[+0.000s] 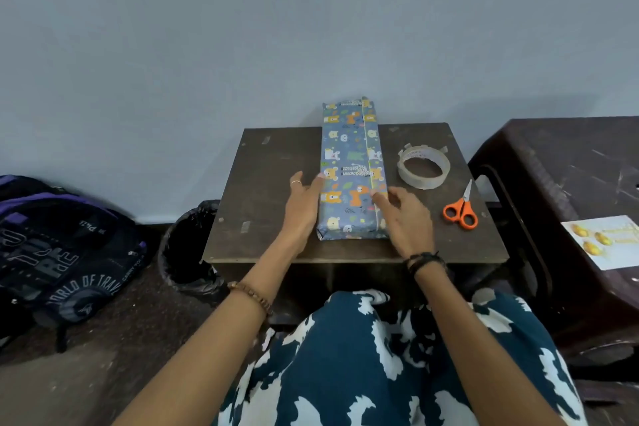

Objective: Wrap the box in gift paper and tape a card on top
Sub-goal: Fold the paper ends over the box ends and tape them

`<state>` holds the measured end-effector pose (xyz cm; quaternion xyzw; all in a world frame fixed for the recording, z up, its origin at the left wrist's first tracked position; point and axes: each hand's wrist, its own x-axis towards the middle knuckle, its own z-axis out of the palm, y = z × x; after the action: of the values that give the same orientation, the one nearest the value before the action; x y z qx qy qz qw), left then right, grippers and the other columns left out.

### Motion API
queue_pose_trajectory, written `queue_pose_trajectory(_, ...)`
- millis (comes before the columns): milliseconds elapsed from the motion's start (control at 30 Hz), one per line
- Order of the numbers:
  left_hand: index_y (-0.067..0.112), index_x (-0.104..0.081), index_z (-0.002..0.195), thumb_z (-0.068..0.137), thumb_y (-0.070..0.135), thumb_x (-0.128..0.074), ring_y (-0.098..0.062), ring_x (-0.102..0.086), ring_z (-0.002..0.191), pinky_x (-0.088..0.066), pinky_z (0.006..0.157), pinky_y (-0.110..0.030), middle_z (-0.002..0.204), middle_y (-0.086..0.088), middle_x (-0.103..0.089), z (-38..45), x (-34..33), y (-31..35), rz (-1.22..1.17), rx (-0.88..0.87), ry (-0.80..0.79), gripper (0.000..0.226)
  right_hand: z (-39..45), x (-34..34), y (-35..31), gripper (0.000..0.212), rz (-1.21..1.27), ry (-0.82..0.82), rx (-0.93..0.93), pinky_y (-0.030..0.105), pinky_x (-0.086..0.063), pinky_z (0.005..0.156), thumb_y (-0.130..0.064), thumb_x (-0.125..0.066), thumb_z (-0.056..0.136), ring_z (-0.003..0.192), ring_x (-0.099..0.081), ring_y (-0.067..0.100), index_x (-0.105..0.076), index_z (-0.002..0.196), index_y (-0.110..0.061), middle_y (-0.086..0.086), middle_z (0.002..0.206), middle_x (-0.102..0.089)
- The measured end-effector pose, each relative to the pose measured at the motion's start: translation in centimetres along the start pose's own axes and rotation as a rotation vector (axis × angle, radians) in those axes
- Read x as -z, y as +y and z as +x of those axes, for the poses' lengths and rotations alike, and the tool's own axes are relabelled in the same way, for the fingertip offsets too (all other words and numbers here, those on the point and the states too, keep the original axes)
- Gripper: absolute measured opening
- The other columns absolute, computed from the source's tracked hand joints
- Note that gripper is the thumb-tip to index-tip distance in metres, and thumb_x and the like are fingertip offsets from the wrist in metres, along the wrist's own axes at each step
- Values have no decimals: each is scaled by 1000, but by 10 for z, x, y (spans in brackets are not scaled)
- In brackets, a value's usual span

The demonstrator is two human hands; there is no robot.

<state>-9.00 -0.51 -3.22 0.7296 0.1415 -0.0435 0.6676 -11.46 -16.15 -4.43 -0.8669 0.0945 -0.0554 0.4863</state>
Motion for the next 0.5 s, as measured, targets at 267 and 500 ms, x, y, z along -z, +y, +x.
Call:
queue_pose_trajectory(267,10,-59,115,83,41,-66,-20,-63,93,-51,75,-33,108,-6,-67,30,-3,18,-47,261,-115,45,-2,10,3,31,541,-117,-81,24,-52,76,-24,-71,81,98,-65,13,-57,109,-19,-1,110,-66)
queue_pose_trajectory(500,14,-62,102,85,14,-62,-14,-67,73,-55,69,-25,91,-3,-69,27,35,53,-40,139,-383,17,7,35,-28,49,660,-149,-78,22,-48,79,-21,-68,83,99,-57,3,-44,125,-20,-1,117,-55)
